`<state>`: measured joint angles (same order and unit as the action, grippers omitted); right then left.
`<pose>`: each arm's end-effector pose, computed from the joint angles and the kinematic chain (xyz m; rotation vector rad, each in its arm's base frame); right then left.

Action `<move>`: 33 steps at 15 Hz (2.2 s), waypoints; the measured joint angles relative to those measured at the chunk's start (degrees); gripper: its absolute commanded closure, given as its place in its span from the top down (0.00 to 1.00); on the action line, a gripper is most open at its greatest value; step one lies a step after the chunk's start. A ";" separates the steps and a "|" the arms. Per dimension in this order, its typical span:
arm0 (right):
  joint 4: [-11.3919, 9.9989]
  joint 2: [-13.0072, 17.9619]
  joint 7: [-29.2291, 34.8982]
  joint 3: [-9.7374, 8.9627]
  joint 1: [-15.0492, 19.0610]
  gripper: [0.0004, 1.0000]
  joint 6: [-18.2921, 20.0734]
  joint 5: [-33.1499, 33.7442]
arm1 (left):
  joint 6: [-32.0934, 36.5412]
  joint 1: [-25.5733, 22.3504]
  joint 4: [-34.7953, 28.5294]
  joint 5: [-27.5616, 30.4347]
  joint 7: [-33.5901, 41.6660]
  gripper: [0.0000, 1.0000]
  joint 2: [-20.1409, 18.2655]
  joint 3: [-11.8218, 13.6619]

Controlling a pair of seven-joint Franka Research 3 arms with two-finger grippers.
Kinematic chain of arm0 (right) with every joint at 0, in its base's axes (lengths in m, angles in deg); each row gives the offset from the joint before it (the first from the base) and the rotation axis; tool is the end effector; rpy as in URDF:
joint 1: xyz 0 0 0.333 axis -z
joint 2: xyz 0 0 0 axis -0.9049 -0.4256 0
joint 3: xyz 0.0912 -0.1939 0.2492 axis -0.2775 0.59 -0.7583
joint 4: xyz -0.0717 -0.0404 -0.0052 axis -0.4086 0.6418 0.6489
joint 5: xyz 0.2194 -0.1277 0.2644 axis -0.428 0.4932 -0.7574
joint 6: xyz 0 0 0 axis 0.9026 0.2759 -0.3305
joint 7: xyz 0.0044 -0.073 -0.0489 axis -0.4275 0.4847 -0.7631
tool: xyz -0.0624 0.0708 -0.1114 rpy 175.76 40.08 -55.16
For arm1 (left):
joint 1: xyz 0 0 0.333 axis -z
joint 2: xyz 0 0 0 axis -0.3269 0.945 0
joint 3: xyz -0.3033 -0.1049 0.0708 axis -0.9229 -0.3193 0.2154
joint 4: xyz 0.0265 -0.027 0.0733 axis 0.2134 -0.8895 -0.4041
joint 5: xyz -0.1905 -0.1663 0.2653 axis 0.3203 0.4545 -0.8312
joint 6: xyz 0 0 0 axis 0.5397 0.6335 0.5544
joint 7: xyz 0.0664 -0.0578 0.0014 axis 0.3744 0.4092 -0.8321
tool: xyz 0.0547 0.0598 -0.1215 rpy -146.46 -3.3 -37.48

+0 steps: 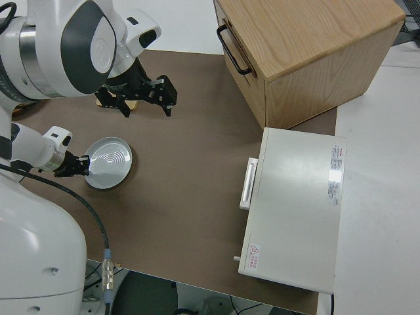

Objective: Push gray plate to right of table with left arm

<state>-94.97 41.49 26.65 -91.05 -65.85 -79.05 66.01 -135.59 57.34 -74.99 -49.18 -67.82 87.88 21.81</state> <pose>0.4966 0.0672 0.6305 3.1274 0.1833 -0.1165 0.4075 -0.3520 0.2947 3.0001 0.8093 0.0500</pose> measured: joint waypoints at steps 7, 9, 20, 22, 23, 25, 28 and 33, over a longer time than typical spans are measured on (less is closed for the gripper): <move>0.00 0.00 0.00 0.00 0.00 0.98 0.00 0.00 | 2.77 7.25 6.73 -2.07 -9.47 0.04 4.45 -0.04; 0.00 0.00 0.00 0.00 0.00 0.98 0.00 0.00 | 3.57 7.47 7.44 -3.07 -10.25 0.81 4.84 -0.05; 0.00 0.00 0.00 0.00 0.00 0.98 0.00 0.00 | 13.16 7.77 13.76 -4.62 -7.80 1.00 6.86 0.53; 0.00 0.00 0.00 0.00 0.00 0.98 0.00 0.00 | 15.57 7.59 14.52 -4.65 -4.69 1.00 6.16 1.02; 0.00 0.00 0.00 0.00 0.00 0.98 0.00 0.00 | 17.00 7.06 14.85 -4.64 -2.54 1.00 5.37 1.28; 0.00 0.00 0.00 0.00 0.00 0.98 0.00 0.00 | 19.70 4.71 15.33 -4.44 1.47 1.00 3.06 1.64; 0.00 0.00 0.00 0.00 0.00 0.98 0.00 0.00 | 25.24 -1.91 15.65 -2.53 11.97 1.00 -2.47 1.94; 0.00 0.00 0.00 0.00 0.00 0.98 0.00 0.00 | 34.48 -12.27 15.68 0.29 28.12 1.00 -10.08 2.52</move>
<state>-94.97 41.49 26.65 -91.05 -65.85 -79.05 66.01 -101.11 45.07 -59.31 -48.88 -39.70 77.80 24.33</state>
